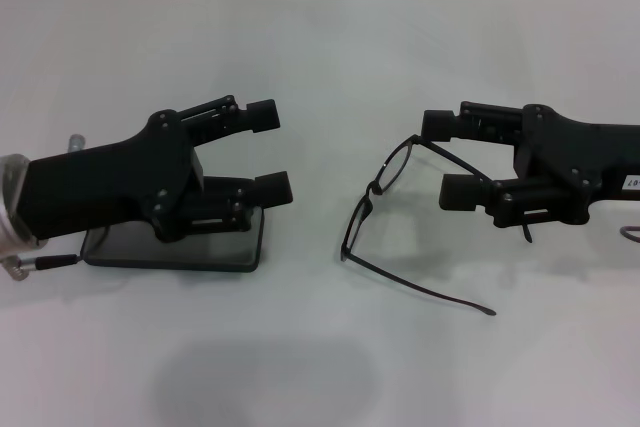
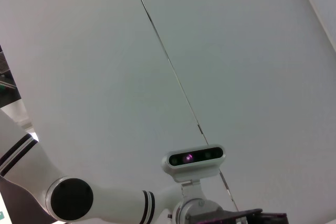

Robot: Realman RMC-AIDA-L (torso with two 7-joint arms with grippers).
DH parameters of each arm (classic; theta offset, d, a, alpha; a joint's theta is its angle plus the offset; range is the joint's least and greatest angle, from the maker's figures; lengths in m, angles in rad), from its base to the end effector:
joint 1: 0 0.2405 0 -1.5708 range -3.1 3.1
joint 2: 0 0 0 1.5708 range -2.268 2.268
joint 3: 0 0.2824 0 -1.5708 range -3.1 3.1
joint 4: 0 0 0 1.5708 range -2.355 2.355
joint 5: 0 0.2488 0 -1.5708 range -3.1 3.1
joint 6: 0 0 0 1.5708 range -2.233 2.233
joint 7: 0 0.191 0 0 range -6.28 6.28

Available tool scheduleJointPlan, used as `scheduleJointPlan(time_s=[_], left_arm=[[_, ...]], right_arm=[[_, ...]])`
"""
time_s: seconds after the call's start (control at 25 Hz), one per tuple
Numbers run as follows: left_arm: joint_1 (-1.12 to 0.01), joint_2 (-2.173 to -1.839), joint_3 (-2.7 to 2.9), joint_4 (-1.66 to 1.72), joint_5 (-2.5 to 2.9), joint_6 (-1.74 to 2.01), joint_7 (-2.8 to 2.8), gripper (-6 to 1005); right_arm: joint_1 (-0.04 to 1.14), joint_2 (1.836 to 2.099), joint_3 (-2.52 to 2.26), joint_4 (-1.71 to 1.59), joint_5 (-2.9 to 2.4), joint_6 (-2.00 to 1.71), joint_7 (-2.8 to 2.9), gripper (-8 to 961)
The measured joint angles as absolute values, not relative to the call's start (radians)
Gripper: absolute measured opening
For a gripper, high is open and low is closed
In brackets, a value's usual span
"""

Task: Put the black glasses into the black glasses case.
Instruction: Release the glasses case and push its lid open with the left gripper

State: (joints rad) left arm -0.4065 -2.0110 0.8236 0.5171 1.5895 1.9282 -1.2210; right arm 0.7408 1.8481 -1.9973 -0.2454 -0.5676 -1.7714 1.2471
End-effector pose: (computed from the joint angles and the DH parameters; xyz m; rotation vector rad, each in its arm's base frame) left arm -0.2659 0.3164 -0.0132 -2.6967 -0.4256 -1.3313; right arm 0.1853 0.3651 -0.0517 2.6543 -0.4375 -1.1975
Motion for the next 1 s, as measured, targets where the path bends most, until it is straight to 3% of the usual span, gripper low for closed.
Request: scheduleJointPlan(time_s=[0.64, 0.84, 1.0], left_arm=[[-0.418, -2.008, 0.823, 0.593, 1.590, 1.949, -1.288, 858], [-0.381, -2.027, 0.820, 0.967, 1.626, 1.927, -1.556, 858], [-0.364, -2.072, 0.828, 1.396, 1.904, 1.887, -1.780, 858]], right_arm=[[0.733, 1.843, -1.997, -0.238, -0.567, -1.721, 1.226, 884], [0.697, 1.833, -1.969, -0.235, -0.567, -1.693, 1.222, 884], [0.668, 1.832, -1.926, -0.242, -0.567, -1.699, 1.222, 885]])
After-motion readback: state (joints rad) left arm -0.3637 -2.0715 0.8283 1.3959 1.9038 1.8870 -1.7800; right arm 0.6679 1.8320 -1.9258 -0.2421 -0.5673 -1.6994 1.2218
